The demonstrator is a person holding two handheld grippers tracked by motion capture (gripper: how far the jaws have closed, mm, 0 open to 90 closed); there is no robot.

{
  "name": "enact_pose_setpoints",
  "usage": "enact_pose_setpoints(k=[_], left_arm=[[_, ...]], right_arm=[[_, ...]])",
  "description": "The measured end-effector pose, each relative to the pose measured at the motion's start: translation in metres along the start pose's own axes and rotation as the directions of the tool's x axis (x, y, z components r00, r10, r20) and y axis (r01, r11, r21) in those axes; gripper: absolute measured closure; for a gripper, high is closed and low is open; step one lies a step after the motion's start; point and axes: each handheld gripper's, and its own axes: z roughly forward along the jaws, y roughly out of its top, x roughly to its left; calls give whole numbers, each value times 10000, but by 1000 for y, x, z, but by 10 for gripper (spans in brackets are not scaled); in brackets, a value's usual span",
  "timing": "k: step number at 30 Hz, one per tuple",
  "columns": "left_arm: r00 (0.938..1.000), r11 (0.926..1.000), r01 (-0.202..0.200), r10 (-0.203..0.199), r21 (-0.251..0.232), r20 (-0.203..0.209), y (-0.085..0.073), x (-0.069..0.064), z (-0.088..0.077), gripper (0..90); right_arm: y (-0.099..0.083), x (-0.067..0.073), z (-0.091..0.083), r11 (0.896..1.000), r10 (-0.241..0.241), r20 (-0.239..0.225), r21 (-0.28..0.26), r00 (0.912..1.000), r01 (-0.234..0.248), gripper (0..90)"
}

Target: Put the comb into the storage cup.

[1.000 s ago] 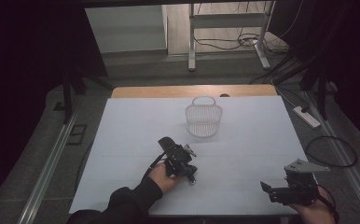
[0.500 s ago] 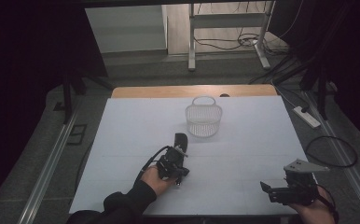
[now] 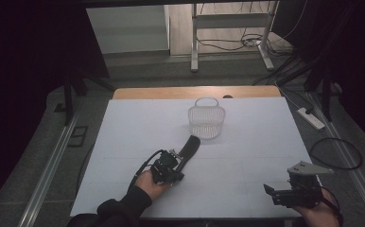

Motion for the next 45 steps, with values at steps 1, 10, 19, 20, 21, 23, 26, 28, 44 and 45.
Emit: enact_pose_setpoints(k=[1,10,19,20,21,23,26,28,44,45], left_arm=[[9999,9999,103,-102,-38,30,-1,0,-1,886],[9991,9999,129,-125,96,-408,-8,3,-7,886],[9990,9995,313,-315,-46,-311,-11,5,-13,885],[9991,9995,311,-315,-113,-298,-11,3,-14,875],[9991,9995,259,-264,-157,-323,-11,3,-15,861],[9991,9993,243,-252,-284,-327,-11,1,-17,841],[9993,9981,191,-210,-581,-323,-10,-3,-24,800],[9990,9981,32,-59,-618,-432,-9,-7,-27,757],[9945,9967,471,-530,-659,-902,-5,3,-31,231],[9946,9969,489,-542,-616,-884,-5,4,-30,199]], right_arm=[[0,0,0,10000,-2,0,-3,10000,2,15],[0,0,0,10000,-15,-5,-5,10000,15,16],[0,1,0,10000,-34,5,0,10000,34,17],[0,1,0,10000,-30,8,-5,10000,30,17],[0,1,0,10000,-31,6,-8,10000,31,17],[0,0,0,10000,-36,11,4,10000,36,17],[0,1,0,10000,-30,11,13,10000,30,17],[0,1,0,10000,-34,15,23,10000,34,17],[0,1,0,10000,-49,9,47,10000,49,17],[0,1,0,10000,-55,8,46,10000,55,17]])
